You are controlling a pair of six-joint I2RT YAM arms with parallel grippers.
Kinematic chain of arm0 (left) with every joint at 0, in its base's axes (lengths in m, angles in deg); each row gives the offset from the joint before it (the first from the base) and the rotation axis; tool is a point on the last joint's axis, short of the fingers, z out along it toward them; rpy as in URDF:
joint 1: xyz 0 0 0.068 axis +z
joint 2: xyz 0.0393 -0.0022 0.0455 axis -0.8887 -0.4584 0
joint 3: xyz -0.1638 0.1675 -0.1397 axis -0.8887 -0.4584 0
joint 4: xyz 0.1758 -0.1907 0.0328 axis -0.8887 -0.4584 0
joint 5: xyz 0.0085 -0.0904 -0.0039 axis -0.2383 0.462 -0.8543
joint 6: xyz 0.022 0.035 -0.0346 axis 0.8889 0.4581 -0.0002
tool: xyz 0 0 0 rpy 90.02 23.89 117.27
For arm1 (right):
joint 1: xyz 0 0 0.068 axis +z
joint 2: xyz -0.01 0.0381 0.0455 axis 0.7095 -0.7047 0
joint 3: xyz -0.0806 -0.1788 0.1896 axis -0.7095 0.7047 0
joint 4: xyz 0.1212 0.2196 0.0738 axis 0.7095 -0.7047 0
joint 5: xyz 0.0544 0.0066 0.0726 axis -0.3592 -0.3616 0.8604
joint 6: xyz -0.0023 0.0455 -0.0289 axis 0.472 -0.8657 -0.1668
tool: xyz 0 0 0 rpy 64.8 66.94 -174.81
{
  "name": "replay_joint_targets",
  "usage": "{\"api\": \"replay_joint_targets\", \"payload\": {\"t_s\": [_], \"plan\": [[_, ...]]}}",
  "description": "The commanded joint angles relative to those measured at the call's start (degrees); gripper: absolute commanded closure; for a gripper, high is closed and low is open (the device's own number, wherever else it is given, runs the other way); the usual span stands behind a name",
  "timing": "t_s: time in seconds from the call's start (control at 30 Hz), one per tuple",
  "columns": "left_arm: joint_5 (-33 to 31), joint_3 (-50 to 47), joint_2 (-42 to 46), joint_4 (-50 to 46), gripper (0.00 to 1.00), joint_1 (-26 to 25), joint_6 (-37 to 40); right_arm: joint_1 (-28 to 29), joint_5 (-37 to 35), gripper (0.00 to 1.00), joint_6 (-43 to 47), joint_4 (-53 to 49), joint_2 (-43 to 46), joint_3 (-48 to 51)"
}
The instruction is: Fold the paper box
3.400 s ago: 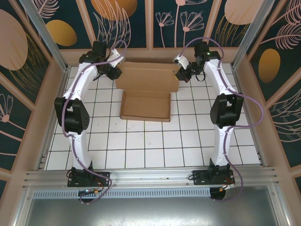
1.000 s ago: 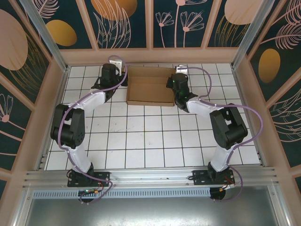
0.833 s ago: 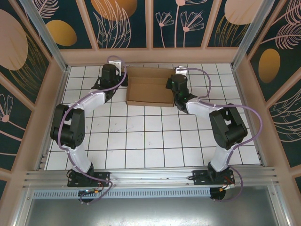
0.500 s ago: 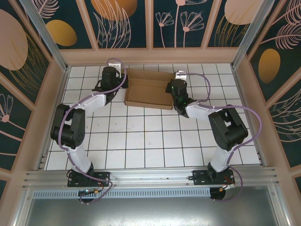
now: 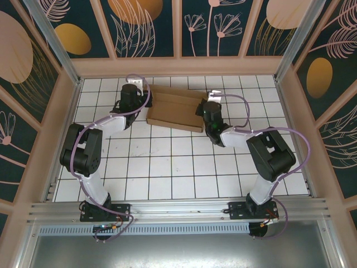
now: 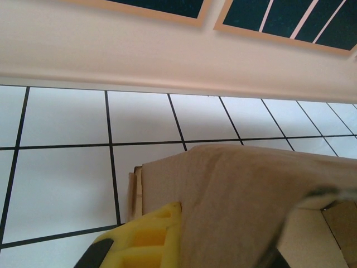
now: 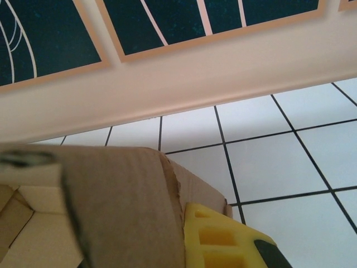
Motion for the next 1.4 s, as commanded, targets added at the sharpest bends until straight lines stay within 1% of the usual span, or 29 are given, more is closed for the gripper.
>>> {"api": "replay_joint_targets", "payload": {"t_s": [0.0,0.03,0.13,0.17,0.27,0.3,0.33,0.53,0.7,0.8,0.9,0.93,1.0,1.1,1.17,1.3,1.37], "plan": [[4.8,-2.4,0.4,0.0,1.00,-1.6,-1.6,2.9,2.0,0.93,0.2,7.8,2.0,3.2],[4.7,-2.7,0.4,0.2,1.00,-1.6,-1.6,3.1,2.0,0.92,0.7,8.6,2.2,3.7],[4.3,-3.5,0.4,0.3,1.00,-1.6,-1.3,3.4,2.6,0.84,2.2,10.7,3.2,5.4],[4.1,-3.6,0.4,0.1,1.00,-1.6,-1.0,3.4,2.9,0.78,2.8,11.4,3.9,6.1],[3.6,-3.5,0.4,-0.5,1.00,-1.6,-0.2,3.7,4.6,0.53,5.0,13.6,6.7,8.9],[3.6,-3.3,0.3,-0.8,1.00,-1.7,0.3,3.7,5.7,0.48,5.8,14.2,8.0,10.0],[3.7,-3.1,0.3,-1.1,1.00,-1.6,0.7,3.7,6.8,0.46,6.4,14.2,9.1,11.0],[2.6,-1.1,0.0,-3.9,1.00,-1.7,2.9,3.7,8.4,0.39,8.0,13.2,18.6,19.5],[2.6,0.3,-1.0,-4.8,1.00,-1.6,3.9,3.4,9.6,0.39,8.0,11.1,30.4,24.8],[3.2,0.7,-2.0,-4.8,1.00,-1.7,4.1,2.8,8.2,0.40,8.6,8.0,36.2,25.0],[3.5,0.7,-2.6,-4.6,1.00,-1.6,4.2,1.5,8.0,0.40,9.3,5.2,38.9,22.5],[3.6,0.7,-2.7,-4.6,1.00,-1.7,4.3,0.8,8.6,0.40,9.2,3.9,39.1,21.0],[4.0,0.7,-3.2,-4.6,1.00,-1.6,4.1,-1.1,11.3,0.40,8.0,-3.7,36.8,14.7],[4.8,0.7,-3.8,-4.1,1.00,-1.7,3.4,-6.2,17.1,0.38,4.8,-17.7,28.0,2.0],[5.5,0.8,-3.9,-4.1,1.00,-1.6,3.2,-7.7,20.5,0.39,3.6,-24.3,21.6,-5.5],[5.0,0.1,-3.2,-4.1,1.00,-1.6,3.3,-7.4,25.0,0.39,5.7,-34.1,11.0,-18.2],[5.0,-0.2,-2.9,-4.2,1.00,-1.6,3.5,-6.8,25.1,0.39,6.1,-36.1,7.4,-21.2]]}}
